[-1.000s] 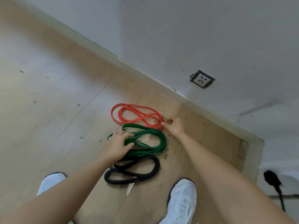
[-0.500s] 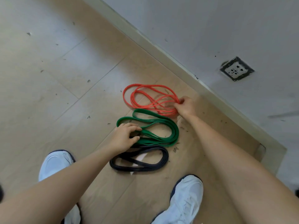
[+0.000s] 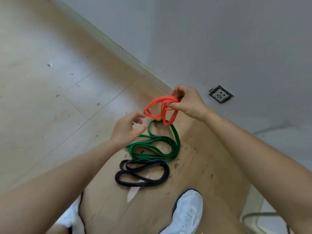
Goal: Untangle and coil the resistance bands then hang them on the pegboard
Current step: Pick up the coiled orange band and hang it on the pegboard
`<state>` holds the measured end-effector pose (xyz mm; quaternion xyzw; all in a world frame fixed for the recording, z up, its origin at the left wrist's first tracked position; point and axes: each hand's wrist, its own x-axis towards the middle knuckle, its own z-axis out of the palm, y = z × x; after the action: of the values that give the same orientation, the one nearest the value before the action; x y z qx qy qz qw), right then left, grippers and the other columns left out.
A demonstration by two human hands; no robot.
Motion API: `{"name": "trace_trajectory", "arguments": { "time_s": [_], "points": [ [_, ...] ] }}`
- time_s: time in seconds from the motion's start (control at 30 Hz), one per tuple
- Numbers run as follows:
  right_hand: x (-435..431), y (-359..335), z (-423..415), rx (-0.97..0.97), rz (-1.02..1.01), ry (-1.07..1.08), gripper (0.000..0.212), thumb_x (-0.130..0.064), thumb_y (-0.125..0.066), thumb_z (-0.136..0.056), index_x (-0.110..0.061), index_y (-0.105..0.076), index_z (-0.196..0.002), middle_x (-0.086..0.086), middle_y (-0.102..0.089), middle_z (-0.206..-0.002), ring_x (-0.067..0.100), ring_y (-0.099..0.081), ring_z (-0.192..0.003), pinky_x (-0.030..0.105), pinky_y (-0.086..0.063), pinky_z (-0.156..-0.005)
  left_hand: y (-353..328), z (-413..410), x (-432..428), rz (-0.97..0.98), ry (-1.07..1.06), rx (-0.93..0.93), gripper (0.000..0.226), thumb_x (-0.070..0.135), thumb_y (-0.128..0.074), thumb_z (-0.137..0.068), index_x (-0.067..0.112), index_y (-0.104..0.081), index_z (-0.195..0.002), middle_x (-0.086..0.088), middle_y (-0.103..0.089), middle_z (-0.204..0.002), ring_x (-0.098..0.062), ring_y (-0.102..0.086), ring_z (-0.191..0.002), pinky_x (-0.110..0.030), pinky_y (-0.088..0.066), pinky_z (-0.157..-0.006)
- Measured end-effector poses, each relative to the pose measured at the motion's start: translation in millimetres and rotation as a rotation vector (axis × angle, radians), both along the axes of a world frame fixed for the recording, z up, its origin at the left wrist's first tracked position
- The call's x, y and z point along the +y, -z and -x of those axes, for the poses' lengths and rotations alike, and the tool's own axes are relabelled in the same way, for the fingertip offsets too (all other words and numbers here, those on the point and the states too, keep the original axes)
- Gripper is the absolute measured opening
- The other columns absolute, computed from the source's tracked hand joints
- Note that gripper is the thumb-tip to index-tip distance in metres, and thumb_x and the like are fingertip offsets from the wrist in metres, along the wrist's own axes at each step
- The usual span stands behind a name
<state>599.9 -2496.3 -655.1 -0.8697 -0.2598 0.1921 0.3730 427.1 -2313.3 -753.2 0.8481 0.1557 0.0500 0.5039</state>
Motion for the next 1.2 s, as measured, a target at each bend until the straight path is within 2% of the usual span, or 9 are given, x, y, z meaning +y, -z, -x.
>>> {"name": "trace_trajectory", "arguments": {
  "time_s": [0.2,0.27,0.37,0.47,0.67,0.83,0.97,1.07,1.2],
  "points": [
    [-8.5,-89.5,18.3,-0.037,0.077,-0.133,0.026,-0.009,-0.085,-0.078,-0.008,-0.068,-0.097,0.005,-0.071,-0.079,0.004,-0.065,-0.066,0.014,-0.050,-0.062,-91.4,-42.3,-7.8,-0.084,0.222,-0.147,0.078,0.058,-0.077,-0.072,0.027,-0.053,-0.139,0.010,-0.057,-0.124,-0.013,-0.053,-0.117,-0.032,-0.046,-0.097],
    [-14.5,-113.5,25.3,-0.045,0.090,-0.166,0.025,-0.010,-0.085,-0.079,-0.010,-0.067,-0.096,0.006,-0.071,-0.081,0.006,-0.065,-0.068,0.016,-0.051,-0.063,-122.3,-51.1,-12.9,-0.091,0.358,-0.105,0.067,0.056,-0.079,-0.076,0.028,-0.059,-0.133,0.008,-0.063,-0.116,-0.016,-0.057,-0.110,-0.038,-0.050,-0.096],
    [-25.4,-143.3,35.6,-0.084,0.107,-0.196,0.024,-0.010,-0.085,-0.078,-0.011,-0.067,-0.094,0.007,-0.073,-0.083,0.011,-0.067,-0.071,0.019,-0.052,-0.063,-158.7,-54.4,-21.2,0.064,0.508,-0.061,0.026,0.032,-0.078,-0.087,0.019,-0.072,-0.109,-0.013,-0.071,-0.095,-0.031,-0.064,-0.089,-0.051,-0.054,-0.086],
    [-40.5,-166.7,43.9,-0.109,0.127,-0.177,0.027,-0.009,-0.085,-0.078,-0.013,-0.066,-0.097,0.005,-0.073,-0.085,0.014,-0.069,-0.073,0.019,-0.051,-0.064,-187.7,-48.6,-24.1,0.140,0.540,-0.074,0.010,0.021,-0.077,-0.090,0.014,-0.072,-0.096,-0.009,-0.065,-0.076,-0.025,-0.060,-0.070,-0.041,-0.055,-0.075],
    [-69.2,-201.4,63.6,-0.014,0.152,-0.136,0.020,-0.007,-0.081,-0.081,-0.009,-0.070,-0.098,0.013,-0.073,-0.092,0.001,-0.065,-0.065,0.013,-0.047,-0.058,-256.1,-41.1,-31.9,0.151,0.580,-0.064,0.023,0.022,-0.078,-0.089,0.005,-0.072,-0.103,-0.012,-0.068,-0.082,-0.015,-0.068,-0.076,-0.031,-0.057,-0.080],
    [-88.2,-220.2,71.2,0.008,-0.091,-0.030,0.012,-0.010,-0.081,-0.084,-0.013,-0.073,-0.093,0.010,-0.076,-0.086,0.023,-0.073,-0.083,0.037,-0.058,-0.082,-306.8,-41.6,-42.5,-0.001,0.595,-0.166,0.021,0.025,-0.072,-0.094,0.007,-0.073,-0.104,-0.019,-0.069,-0.086,-0.010,-0.064,-0.072,-0.026,-0.055,-0.072],
    [-101.8,-254.9,72.3,0.015,-0.319,0.065,0.014,-0.007,-0.074,-0.090,0.000,-0.068,-0.101,0.013,-0.070,-0.087,0.030,-0.074,-0.089,0.042,-0.059,-0.088,-354.2,-52.9,-56.5,-0.003,0.566,-0.230,0.020,0.026,-0.071,-0.095,0.009,-0.073,-0.106,-0.014,-0.067,-0.086,-0.012,-0.063,-0.075,-0.033,-0.058,-0.078],
    [-111.5,-287.8,71.9,-0.058,-0.369,0.093,0.016,-0.001,-0.073,-0.088,-0.002,-0.069,-0.104,0.009,-0.063,-0.083,0.022,-0.067,-0.078,0.039,-0.058,-0.083,-388.0,-66.4,-68.1,0.049,0.530,-0.250,0.019,0.023,-0.072,-0.093,0.008,-0.073,-0.105,-0.006,-0.067,-0.084,-0.013,-0.064,-0.076,-0.022,-0.057,-0.073],
    [-125.3,-345.7,73.3,-0.205,-0.408,0.126,0.026,0.003,-0.071,-0.088,-0.011,-0.071,-0.110,0.009,-0.066,-0.086,0.021,-0.066,-0.079,0.034,-0.060,-0.080,-443.4,-85.3,-80.6,0.072,0.521,-0.285,0.014,0.026,-0.072,-0.093,0.014,-0.075,-0.101,0.000,-0.063,-0.080,-0.013,-0.058,-0.073,-0.022,-0.053,-0.070]
  ]
}}
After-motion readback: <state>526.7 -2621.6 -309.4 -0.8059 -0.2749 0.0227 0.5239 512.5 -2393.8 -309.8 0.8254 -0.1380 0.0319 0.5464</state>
